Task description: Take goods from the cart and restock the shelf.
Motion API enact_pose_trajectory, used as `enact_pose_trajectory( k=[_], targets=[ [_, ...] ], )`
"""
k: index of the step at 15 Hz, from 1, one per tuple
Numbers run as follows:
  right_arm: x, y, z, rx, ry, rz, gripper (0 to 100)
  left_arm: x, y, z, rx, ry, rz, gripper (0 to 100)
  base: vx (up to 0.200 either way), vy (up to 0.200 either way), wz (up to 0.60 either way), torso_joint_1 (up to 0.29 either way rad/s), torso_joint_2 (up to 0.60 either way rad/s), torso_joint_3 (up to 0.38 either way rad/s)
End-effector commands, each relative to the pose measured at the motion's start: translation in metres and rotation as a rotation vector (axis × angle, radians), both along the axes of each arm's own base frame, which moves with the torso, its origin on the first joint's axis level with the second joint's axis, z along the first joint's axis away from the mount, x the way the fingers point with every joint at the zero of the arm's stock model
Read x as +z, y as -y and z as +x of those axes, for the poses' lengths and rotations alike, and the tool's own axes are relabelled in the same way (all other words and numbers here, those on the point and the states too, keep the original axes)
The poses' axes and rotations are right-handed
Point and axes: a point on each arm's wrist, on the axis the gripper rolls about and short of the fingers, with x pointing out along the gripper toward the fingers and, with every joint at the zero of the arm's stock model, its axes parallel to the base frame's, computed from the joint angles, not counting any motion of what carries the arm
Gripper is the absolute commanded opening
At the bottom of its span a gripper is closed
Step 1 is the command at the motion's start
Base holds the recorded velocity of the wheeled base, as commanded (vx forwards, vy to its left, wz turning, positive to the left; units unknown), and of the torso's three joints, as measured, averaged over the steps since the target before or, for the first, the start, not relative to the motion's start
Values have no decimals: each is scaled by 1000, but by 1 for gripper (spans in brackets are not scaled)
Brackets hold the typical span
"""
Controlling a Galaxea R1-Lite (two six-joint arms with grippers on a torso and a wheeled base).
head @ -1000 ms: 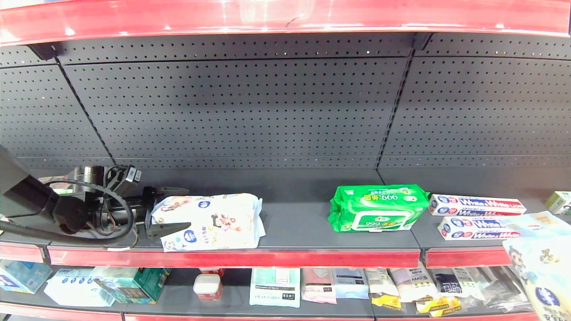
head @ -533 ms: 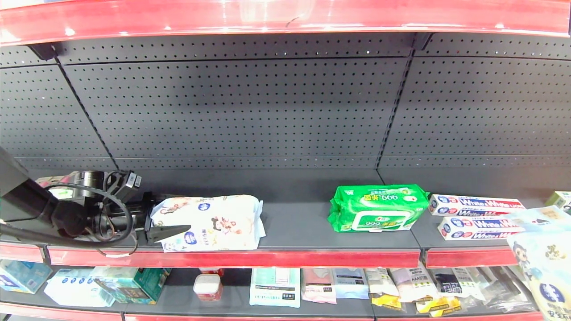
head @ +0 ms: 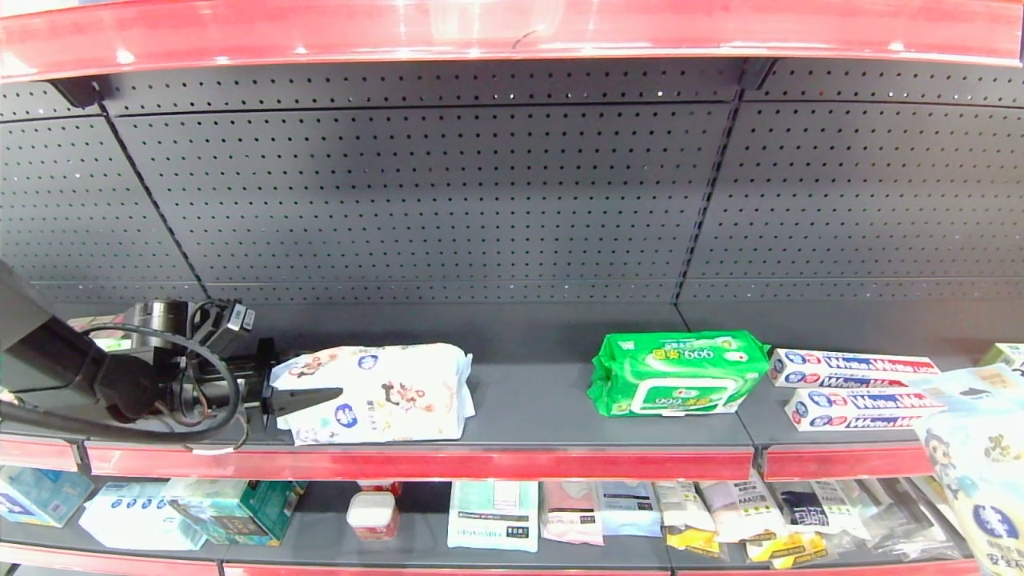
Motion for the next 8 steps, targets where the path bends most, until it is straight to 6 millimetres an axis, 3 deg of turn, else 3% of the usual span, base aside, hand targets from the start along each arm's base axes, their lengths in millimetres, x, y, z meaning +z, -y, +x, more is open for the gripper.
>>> enact_pose_trajectory(
  k=[1,8],
  targets=[
    [1,0,0,0,-2,-1,0,0,0,1,-2,8,2,0,0,0,0,0,0,0],
    [3,0,0,0,4,-1,0,-12,4,-4,-25,31,18,0,0,0,0,0,0,0]
  ],
)
